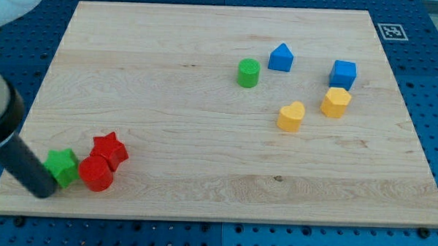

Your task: Push the green star to the center

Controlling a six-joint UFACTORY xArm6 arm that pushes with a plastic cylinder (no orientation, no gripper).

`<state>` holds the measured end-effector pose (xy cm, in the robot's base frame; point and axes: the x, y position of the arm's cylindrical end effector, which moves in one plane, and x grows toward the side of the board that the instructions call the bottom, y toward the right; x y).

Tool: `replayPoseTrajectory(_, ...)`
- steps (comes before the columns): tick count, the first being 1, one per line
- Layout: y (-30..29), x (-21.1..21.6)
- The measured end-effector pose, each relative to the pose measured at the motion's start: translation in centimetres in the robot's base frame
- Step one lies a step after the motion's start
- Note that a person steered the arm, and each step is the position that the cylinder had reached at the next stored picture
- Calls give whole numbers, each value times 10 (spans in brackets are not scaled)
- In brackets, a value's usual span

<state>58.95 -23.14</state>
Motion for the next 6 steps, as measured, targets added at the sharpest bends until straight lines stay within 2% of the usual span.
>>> replayPoseTrajectory(3, 15, -39)
replayPoseTrajectory(4, 15, -64)
replayPoseTrajectory(5, 26, -89)
replayPoseTrajectory(6, 47, -94)
